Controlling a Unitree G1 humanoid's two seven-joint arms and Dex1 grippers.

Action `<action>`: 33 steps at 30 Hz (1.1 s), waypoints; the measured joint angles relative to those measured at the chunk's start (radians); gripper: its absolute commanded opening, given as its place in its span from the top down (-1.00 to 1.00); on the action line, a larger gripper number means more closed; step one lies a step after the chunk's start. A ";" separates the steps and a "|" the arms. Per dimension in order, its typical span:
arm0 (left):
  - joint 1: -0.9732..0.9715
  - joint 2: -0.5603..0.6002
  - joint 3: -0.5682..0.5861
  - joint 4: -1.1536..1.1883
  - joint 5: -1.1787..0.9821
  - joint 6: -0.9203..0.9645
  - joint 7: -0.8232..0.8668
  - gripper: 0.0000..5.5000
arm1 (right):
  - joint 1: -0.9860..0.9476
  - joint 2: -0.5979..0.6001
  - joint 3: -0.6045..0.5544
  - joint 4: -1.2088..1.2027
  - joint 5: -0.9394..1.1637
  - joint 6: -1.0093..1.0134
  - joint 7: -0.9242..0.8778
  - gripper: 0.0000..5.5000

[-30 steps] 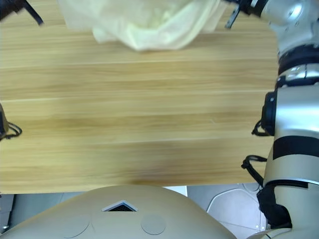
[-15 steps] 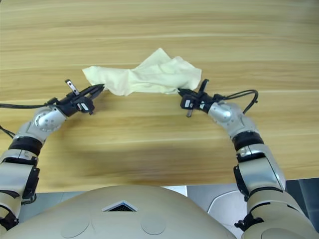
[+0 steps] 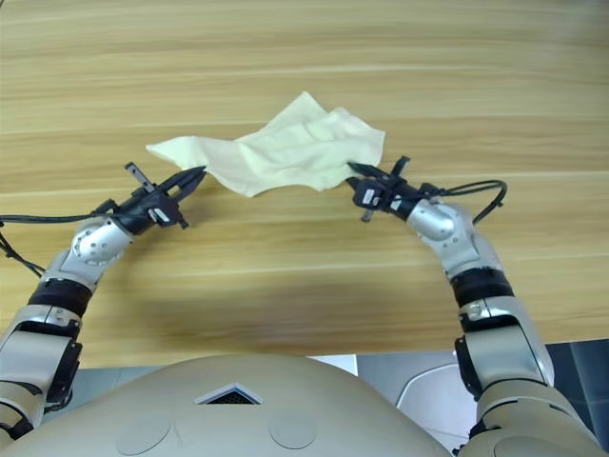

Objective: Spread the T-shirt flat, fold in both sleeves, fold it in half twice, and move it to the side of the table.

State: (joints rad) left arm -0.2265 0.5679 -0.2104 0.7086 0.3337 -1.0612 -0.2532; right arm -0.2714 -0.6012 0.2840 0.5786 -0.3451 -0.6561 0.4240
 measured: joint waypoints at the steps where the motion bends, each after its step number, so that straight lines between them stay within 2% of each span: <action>1: 0.000 0.000 0.000 0.000 -0.005 0.000 0.000 1.00 | 0.007 0.001 0.006 0.000 -0.004 0.001 0.009 0.38; 4: -0.003 0.000 0.000 0.001 -0.006 0.000 0.000 1.00 | 0.008 -0.002 0.021 0.011 -0.027 0.017 0.013 0.25; 14: -0.005 0.000 0.000 0.002 -0.007 0.000 0.001 1.00 | 0.000 -0.009 0.052 0.011 -0.031 0.016 0.020 0.25; 26: -0.008 -0.001 0.000 0.019 0.002 0.001 0.007 1.00 | 0.006 -0.008 0.070 0.016 -0.037 0.012 0.013 0.96; 33: -0.011 0.000 0.000 0.031 0.016 0.001 0.008 1.00 | 0.003 -0.008 0.068 0.024 -0.035 0.011 0.008 0.99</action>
State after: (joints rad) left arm -0.2377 0.5674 -0.2104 0.7400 0.3498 -1.0605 -0.2450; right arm -0.2686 -0.6094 0.3520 0.6026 -0.3804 -0.6446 0.4320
